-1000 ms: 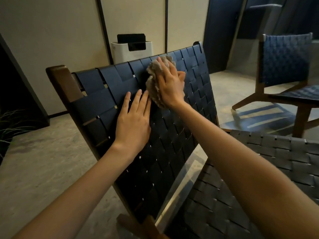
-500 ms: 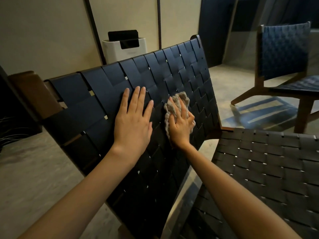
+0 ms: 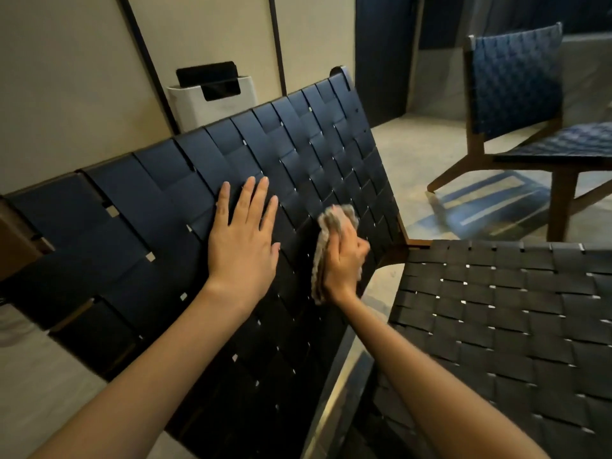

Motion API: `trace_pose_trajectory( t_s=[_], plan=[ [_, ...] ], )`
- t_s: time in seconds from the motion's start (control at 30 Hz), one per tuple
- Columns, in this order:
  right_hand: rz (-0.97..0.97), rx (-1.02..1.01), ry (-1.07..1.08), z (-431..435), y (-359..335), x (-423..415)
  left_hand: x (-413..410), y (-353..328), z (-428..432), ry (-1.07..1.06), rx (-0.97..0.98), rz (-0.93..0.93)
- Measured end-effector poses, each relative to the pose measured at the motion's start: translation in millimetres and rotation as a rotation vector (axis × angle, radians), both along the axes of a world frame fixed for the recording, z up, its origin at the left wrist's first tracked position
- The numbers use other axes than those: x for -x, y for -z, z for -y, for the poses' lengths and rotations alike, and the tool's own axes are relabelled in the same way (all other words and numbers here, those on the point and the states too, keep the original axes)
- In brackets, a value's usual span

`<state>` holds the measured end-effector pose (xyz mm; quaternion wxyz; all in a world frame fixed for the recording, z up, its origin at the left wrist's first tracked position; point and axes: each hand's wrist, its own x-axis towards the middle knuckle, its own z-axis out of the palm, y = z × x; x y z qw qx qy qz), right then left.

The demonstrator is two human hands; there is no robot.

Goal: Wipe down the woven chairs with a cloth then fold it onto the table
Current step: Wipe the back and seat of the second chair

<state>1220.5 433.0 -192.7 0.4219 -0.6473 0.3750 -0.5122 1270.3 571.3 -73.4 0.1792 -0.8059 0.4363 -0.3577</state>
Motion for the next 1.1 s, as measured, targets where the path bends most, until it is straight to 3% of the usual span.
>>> trace_pose_trajectory(
  t_s=[0.17, 0.27, 0.4, 0.63, 0.83, 1.0, 1.1],
  plan=[
    [-0.05, 0.413, -0.169, 33.1, -125.1, -63.1, -11.5, -19.9, 7.8, -0.028, 0.077, 0.004],
    [-0.122, 0.452, -0.194, 50.9, -155.3, -93.3, -15.1, -23.8, 17.2, -0.024, 0.078, -0.006],
    [-0.129, 0.459, -0.149, 63.2, -142.1, -98.3, -18.9, -23.1, 26.8, -0.003, 0.075, 0.005],
    [-0.196, 0.235, -0.059, 62.2, -34.8, -50.2, -18.6, -14.1, 25.6, 0.006, 0.072, 0.04],
    [-0.139, -0.131, 0.031, 37.3, 71.4, 8.8, -8.0, 1.3, 18.8, 0.068, 0.041, -0.015],
    [-0.12, -0.414, 0.061, 23.5, 97.0, 23.8, -3.7, 6.5, 11.1, 0.138, 0.003, -0.078],
    [-0.106, -0.46, 0.102, 18.3, 79.8, 17.8, -4.6, 2.3, -2.8, 0.172, 0.017, -0.097]
  ],
)
